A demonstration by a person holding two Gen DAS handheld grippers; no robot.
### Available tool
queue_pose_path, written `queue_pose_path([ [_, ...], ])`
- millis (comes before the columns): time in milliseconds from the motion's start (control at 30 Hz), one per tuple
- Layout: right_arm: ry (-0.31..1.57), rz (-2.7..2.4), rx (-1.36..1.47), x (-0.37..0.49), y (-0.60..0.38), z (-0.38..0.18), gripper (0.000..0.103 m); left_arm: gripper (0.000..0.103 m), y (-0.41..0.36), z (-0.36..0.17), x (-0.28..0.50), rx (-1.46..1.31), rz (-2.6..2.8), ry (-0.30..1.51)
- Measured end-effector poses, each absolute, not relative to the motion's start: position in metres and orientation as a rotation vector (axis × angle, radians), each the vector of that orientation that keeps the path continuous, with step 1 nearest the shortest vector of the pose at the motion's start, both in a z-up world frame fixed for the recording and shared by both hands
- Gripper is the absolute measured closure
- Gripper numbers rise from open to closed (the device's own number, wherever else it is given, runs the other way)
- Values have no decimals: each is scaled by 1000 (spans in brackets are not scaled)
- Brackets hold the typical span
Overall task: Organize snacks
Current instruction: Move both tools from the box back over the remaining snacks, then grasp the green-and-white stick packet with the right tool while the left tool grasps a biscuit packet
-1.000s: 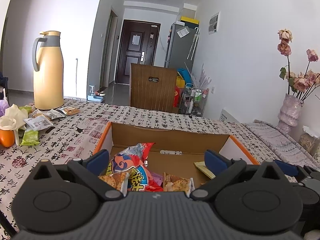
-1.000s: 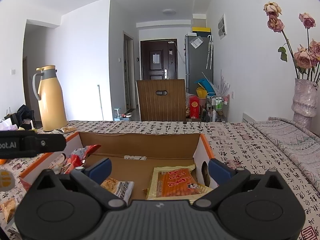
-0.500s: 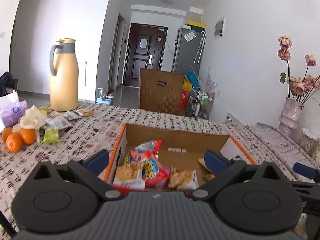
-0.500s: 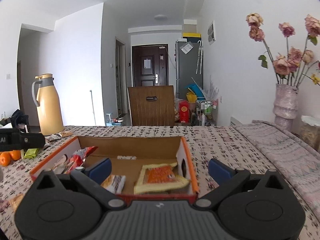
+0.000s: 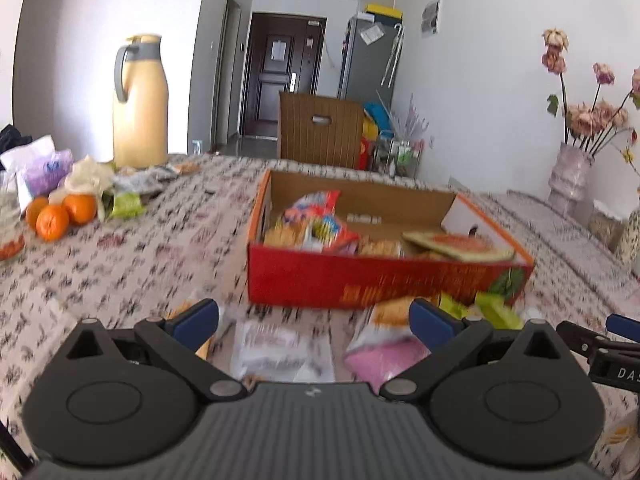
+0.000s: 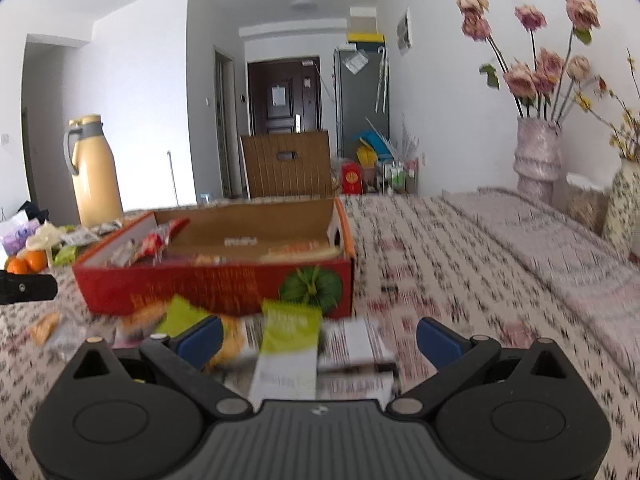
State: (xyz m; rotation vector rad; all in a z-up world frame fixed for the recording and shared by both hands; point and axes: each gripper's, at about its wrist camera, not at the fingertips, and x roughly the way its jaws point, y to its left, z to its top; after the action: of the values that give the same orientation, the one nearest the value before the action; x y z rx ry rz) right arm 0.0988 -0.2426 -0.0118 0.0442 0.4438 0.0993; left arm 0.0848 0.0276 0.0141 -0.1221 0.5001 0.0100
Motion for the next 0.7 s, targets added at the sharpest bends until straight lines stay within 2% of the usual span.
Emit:
queue_pose_path([
  [233, 512, 97, 24, 80, -242, -37, 0, 0, 36, -9, 70, -112, -12, 547],
  [467, 507, 107, 36, 88, -239, -35, 0, 0, 38, -13, 74, -121, -4, 562],
  [533, 507, 107, 41, 94, -238, -33, 6, 0, 39, -14, 74, -124, -3, 566],
  [600, 526, 119, 54, 104, -237, -31, 22, 0, 40, -15, 75, -126, -1, 569],
  [700, 579, 157, 58, 122, -233, -30, 33, 0, 42, -16, 76, -128, 4, 574],
])
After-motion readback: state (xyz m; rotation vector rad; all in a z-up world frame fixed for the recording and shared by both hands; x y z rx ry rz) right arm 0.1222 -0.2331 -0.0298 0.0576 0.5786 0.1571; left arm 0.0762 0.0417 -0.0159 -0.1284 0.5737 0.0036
